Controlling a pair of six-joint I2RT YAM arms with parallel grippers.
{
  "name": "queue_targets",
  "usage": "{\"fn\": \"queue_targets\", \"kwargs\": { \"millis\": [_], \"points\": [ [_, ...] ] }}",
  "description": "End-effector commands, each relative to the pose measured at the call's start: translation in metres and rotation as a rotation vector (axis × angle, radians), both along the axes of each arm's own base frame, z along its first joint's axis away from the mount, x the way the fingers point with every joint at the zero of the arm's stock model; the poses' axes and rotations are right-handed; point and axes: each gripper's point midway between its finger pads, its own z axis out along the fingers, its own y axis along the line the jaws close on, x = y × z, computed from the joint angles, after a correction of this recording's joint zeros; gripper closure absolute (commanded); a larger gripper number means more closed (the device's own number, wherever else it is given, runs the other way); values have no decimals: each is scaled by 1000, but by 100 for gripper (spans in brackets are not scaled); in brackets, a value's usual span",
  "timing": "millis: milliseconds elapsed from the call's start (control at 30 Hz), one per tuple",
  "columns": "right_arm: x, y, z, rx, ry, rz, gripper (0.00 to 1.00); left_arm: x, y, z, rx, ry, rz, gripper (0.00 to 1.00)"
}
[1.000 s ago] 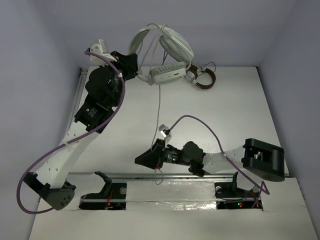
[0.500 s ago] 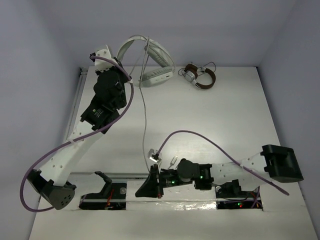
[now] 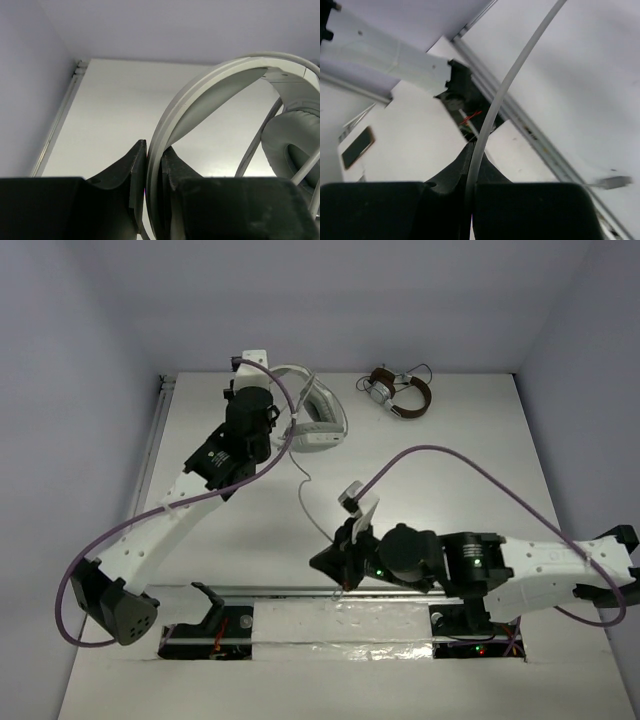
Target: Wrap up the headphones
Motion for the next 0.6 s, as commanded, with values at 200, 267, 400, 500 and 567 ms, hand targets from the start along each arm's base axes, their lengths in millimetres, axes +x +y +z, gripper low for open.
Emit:
{"fn": "queue_targets", "kwargs": {
  "millis": [200, 267, 400, 500, 567],
  "points": [
    [50, -77, 79, -119, -254, -205, 100, 6, -46, -38, 13, 107, -120, 100],
    [54, -81, 95, -113, -272, -219, 100, 5, -59, -41, 15, 122, -166, 100],
    [60, -83, 114, -120, -321, -229, 100, -2, -95, -47, -11, 157, -298, 100],
    [72, -91, 121, -143, -352, -273, 100, -12, -119, -51, -16, 185, -398, 100],
    [86, -96, 120, -167, -358, -313, 100, -21, -130, -55, 4, 213, -444, 100]
  ]
}}
